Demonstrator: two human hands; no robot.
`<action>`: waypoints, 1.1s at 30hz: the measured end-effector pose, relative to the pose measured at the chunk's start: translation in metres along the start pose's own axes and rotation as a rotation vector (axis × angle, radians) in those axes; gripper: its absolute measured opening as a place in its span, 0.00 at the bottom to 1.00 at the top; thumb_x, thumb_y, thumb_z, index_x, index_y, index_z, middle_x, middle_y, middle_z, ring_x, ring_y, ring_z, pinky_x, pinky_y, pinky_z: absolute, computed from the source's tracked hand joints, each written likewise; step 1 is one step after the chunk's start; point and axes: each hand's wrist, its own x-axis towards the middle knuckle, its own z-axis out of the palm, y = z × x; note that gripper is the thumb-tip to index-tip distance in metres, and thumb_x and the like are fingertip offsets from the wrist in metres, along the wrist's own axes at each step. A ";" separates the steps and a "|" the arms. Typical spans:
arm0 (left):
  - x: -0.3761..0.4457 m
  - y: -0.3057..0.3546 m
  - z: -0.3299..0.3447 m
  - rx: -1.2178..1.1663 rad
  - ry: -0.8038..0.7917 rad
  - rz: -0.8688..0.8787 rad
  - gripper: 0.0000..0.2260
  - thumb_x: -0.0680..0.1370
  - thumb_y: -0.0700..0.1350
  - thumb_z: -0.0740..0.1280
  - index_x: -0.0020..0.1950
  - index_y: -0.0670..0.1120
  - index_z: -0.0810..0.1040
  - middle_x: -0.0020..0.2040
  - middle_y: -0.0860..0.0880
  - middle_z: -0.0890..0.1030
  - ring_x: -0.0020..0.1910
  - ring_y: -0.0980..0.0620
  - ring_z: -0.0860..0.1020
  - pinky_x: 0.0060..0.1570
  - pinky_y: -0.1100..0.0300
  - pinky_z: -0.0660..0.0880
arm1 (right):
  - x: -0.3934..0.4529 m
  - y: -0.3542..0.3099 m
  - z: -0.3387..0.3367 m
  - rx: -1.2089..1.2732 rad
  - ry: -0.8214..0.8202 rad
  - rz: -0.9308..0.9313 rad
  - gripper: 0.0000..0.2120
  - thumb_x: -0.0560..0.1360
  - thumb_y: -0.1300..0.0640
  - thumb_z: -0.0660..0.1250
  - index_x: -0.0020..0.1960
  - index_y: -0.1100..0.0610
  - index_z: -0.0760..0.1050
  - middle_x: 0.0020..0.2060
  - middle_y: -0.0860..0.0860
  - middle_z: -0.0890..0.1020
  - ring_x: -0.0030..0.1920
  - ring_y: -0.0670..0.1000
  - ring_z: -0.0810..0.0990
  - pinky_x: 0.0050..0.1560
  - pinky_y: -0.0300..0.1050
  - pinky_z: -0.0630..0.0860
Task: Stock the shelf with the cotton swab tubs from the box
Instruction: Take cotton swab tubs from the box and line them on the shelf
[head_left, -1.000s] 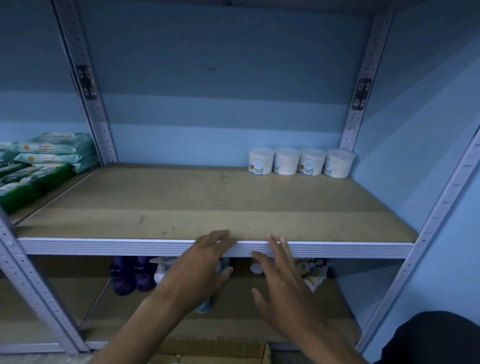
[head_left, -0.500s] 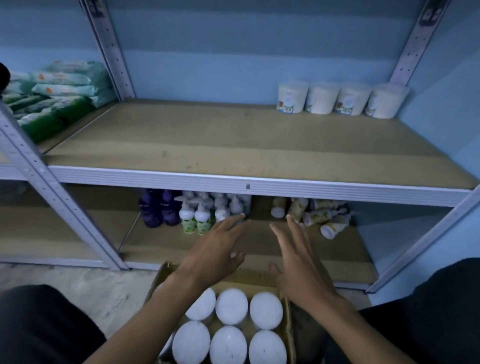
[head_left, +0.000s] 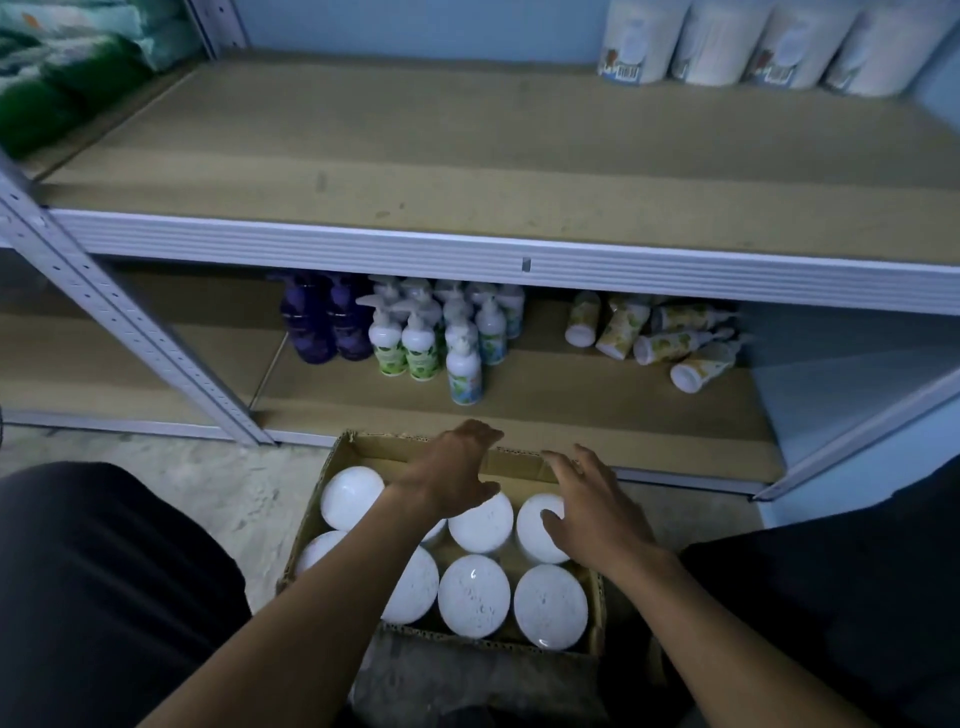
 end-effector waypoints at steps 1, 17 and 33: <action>0.002 -0.003 0.005 -0.004 -0.023 -0.014 0.33 0.76 0.50 0.70 0.79 0.48 0.62 0.78 0.46 0.63 0.74 0.47 0.65 0.71 0.56 0.64 | 0.002 0.001 0.005 0.004 -0.012 0.005 0.33 0.78 0.49 0.66 0.79 0.44 0.55 0.80 0.50 0.50 0.79 0.54 0.51 0.69 0.55 0.68; 0.027 -0.024 0.075 -0.058 -0.217 -0.145 0.39 0.73 0.54 0.74 0.79 0.49 0.59 0.79 0.47 0.60 0.76 0.45 0.62 0.72 0.52 0.66 | 0.036 0.004 0.060 0.115 -0.141 0.100 0.37 0.77 0.54 0.71 0.80 0.49 0.56 0.81 0.53 0.48 0.79 0.59 0.52 0.75 0.54 0.61; 0.026 -0.013 0.100 0.250 -0.230 -0.122 0.46 0.74 0.64 0.68 0.81 0.42 0.49 0.80 0.43 0.55 0.76 0.41 0.62 0.70 0.46 0.63 | 0.047 0.012 0.092 0.001 -0.132 0.116 0.44 0.69 0.31 0.69 0.77 0.49 0.59 0.74 0.55 0.59 0.70 0.60 0.64 0.64 0.55 0.72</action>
